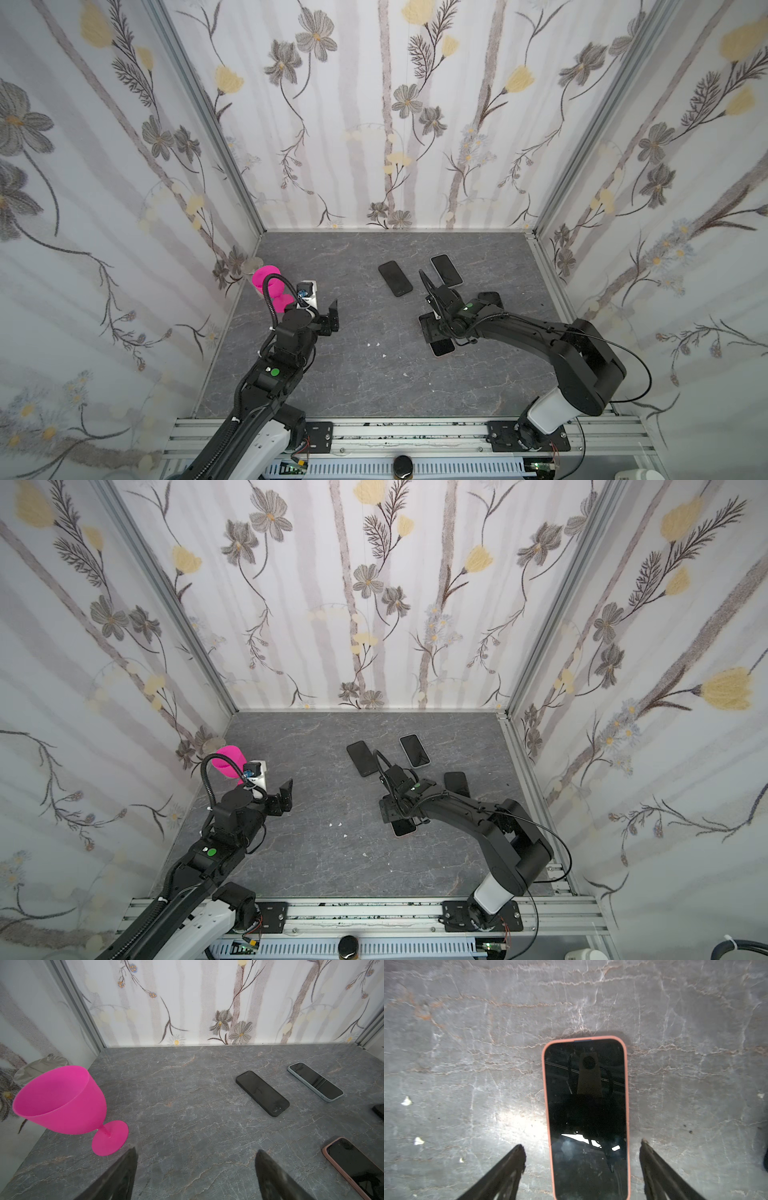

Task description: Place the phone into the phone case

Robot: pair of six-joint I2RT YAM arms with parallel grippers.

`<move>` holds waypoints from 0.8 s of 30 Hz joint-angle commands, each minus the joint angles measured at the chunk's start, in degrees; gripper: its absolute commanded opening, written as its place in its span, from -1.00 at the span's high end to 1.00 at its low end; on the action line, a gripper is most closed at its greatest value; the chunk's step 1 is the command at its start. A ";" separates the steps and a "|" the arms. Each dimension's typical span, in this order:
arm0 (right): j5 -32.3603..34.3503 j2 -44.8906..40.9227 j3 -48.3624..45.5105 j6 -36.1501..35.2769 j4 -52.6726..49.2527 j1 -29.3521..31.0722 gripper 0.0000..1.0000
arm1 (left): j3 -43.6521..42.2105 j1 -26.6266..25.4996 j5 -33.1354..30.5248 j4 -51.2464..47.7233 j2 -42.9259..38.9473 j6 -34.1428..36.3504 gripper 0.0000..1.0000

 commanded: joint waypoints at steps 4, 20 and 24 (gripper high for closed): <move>5.79 -6.62 3.08 -1.48 0.21 -3.24 -0.69 | 1.82 0.28 -2.99 4.39 5.41 -2.71 -0.81; 17.14 -22.36 -22.24 -25.03 45.96 -33.75 -1.00 | 0.00 13.54 -11.88 42.56 35.03 0.50 -0.95; 12.76 -20.25 -29.63 -24.73 56.86 -36.48 -1.00 | -5.00 15.11 -11.26 50.66 36.48 1.66 -0.96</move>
